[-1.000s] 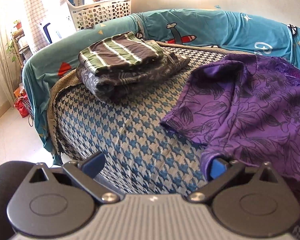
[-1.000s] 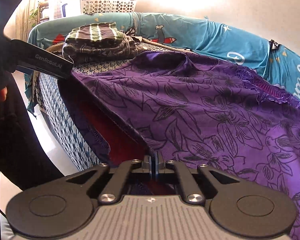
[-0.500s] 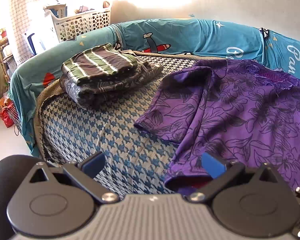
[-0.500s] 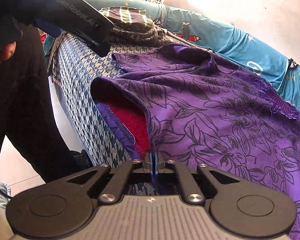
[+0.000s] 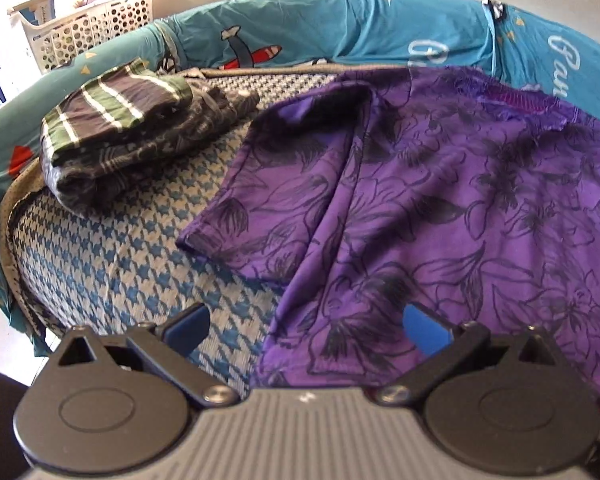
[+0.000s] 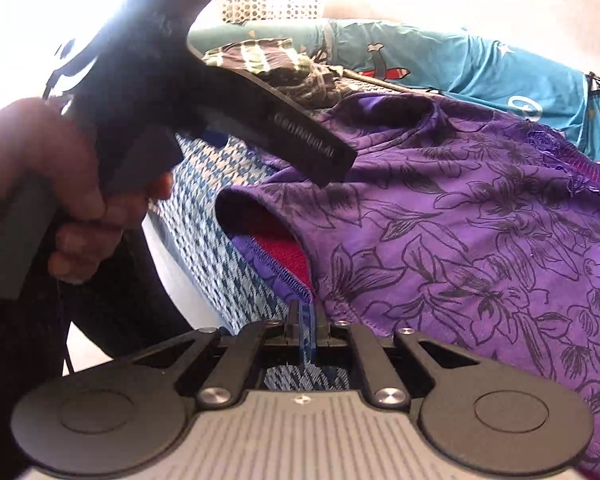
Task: Fold clothes
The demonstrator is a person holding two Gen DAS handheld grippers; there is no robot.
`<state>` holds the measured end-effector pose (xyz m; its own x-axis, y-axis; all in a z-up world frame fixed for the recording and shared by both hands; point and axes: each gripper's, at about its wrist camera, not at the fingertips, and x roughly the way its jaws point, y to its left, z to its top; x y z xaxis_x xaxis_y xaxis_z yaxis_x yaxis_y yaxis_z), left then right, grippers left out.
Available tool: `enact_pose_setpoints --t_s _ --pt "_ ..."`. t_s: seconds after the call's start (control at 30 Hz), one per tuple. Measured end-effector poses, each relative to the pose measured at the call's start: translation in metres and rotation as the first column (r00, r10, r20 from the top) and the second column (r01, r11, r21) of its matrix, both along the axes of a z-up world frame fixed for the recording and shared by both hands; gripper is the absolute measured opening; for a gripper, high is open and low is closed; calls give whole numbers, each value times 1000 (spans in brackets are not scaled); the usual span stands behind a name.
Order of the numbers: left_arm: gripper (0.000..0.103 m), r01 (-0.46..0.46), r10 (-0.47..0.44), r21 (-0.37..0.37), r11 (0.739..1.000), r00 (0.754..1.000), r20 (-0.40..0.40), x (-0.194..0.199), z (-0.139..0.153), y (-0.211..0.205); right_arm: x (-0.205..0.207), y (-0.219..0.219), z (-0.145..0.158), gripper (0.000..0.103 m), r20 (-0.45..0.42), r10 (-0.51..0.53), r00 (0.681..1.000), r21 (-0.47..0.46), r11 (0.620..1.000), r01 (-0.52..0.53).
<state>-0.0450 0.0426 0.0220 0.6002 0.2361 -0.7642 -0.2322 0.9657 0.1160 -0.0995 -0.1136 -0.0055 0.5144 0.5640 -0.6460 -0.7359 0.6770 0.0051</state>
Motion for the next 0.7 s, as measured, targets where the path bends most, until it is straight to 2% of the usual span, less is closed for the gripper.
enact_pose_setpoints --t_s 0.1,0.23,0.3,0.4,0.5,0.6,0.7 --pt "103 -39 40 17 999 998 -57 -5 -15 5 5 -3 0 5 30 -61 998 -6 998 61" --pt "103 -70 69 -17 997 994 -89 -11 -23 13 15 -6 -4 9 -8 -131 991 -32 991 131" --pt "103 -66 64 -14 998 993 -97 -12 -24 12 18 -8 -6 10 -27 -135 990 -39 990 134" --pt "103 -55 54 -6 998 992 -110 -14 -24 9 15 -7 -6 18 -40 -124 991 -42 992 123" --pt "103 -45 42 -25 999 993 -113 -18 -20 8 13 -7 -7 19 -38 -123 992 -44 992 121" --pt "103 -33 29 -71 997 998 -60 -23 -9 7 12 -8 -6 19 -46 -127 991 -41 991 125" --pt "103 -19 19 -84 996 1000 -2 -15 0 6 11 -7 -5 19 -46 -131 990 -39 991 129"
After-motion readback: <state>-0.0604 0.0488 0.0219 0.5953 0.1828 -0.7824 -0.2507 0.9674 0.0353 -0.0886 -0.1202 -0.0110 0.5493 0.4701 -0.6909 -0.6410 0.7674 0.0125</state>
